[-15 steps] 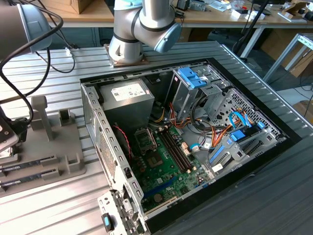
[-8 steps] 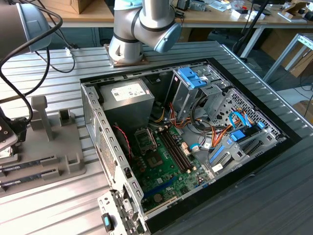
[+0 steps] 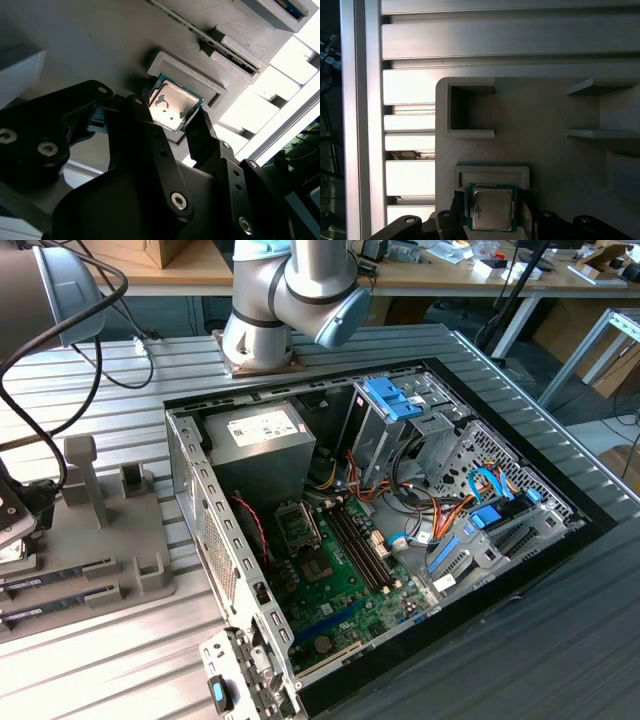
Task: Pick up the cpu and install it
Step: 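Pick up the cpu and move it towards the insertion slot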
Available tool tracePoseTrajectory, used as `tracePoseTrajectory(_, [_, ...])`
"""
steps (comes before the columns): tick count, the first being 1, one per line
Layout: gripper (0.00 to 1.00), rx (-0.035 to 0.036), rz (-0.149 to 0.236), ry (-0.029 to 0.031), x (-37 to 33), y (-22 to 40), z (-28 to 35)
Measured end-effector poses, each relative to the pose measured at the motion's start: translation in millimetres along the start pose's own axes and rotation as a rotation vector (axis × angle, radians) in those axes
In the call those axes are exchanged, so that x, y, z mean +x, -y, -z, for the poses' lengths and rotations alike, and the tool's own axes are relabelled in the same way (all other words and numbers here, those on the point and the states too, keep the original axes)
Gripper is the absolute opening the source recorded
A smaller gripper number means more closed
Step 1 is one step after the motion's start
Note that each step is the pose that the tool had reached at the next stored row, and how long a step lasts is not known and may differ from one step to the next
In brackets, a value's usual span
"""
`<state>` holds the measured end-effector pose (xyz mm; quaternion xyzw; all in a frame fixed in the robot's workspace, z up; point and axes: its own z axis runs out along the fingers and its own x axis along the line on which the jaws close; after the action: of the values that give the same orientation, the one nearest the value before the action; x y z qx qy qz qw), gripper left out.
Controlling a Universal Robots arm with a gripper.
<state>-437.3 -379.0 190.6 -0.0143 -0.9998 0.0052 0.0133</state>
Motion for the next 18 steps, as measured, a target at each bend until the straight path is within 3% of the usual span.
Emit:
tracePoseTrajectory(2, [0.47,0.0000,0.000,-0.0001,0.0,0.0,0.0])
tracePoseTrajectory(13, [0.47,0.0000,0.000,0.0000,0.2,0.0,0.0])
tracePoseTrajectory(14, [0.47,0.0000,0.000,-0.0001,0.3,0.0,2.7])
tracePoseTrajectory(15, [0.47,-0.0006,0.000,0.0001,0.6,0.1,12.0])
tracePoseTrajectory(18, [0.47,-0.0009,0.000,0.0000,0.6,0.2,15.3])
